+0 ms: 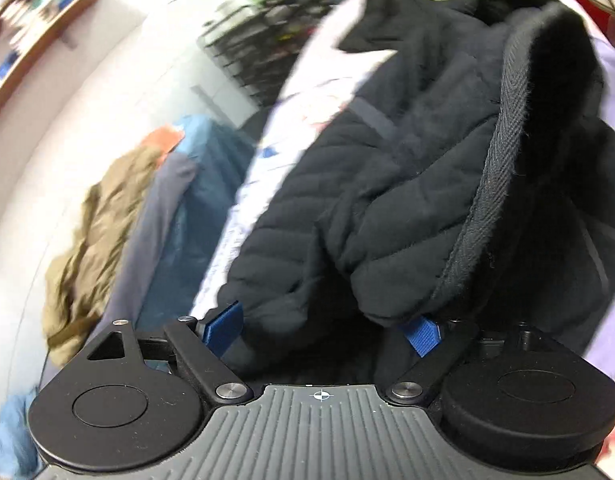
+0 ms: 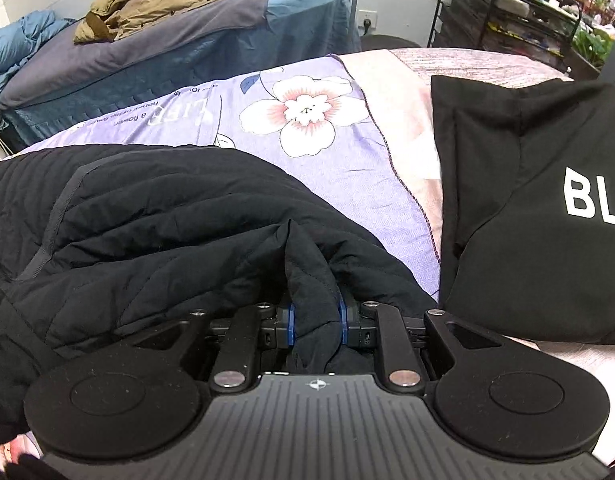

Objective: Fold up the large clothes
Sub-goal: 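Lift the jacket high with both grippers and shake it out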

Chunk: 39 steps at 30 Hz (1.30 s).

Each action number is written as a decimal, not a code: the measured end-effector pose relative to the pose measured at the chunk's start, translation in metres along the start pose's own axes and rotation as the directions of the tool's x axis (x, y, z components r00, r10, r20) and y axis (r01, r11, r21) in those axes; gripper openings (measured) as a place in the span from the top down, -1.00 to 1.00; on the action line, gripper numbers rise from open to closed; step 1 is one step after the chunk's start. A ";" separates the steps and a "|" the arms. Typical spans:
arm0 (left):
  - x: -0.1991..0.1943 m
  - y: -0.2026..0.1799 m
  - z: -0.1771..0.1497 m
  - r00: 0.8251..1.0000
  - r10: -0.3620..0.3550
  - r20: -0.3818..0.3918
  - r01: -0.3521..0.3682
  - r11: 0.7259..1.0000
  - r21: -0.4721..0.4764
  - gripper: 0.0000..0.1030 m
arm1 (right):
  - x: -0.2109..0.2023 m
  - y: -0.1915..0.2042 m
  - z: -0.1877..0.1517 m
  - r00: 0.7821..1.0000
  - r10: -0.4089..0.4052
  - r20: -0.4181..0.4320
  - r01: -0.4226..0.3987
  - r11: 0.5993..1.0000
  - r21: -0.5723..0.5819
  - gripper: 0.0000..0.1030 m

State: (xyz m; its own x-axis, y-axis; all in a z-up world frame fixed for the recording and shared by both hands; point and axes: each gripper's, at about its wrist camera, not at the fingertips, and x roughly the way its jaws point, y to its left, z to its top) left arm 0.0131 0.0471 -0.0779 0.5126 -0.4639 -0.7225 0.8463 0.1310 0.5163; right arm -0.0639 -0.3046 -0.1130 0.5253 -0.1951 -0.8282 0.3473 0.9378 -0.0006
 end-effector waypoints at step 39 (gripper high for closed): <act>-0.175 0.046 0.083 0.926 0.284 0.248 0.013 0.634 -0.773 0.18 | -0.211 -0.059 -0.001 0.777 0.335 0.533 -0.465 0.876 0.127 0.58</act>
State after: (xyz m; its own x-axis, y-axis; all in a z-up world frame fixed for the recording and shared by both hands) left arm -0.0492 0.0620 0.1104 0.6790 -0.6101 -0.4083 0.6552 0.7545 -0.0379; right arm -0.1960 -0.3181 0.0610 0.9387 0.0096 -0.3447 0.1584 0.8761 0.4555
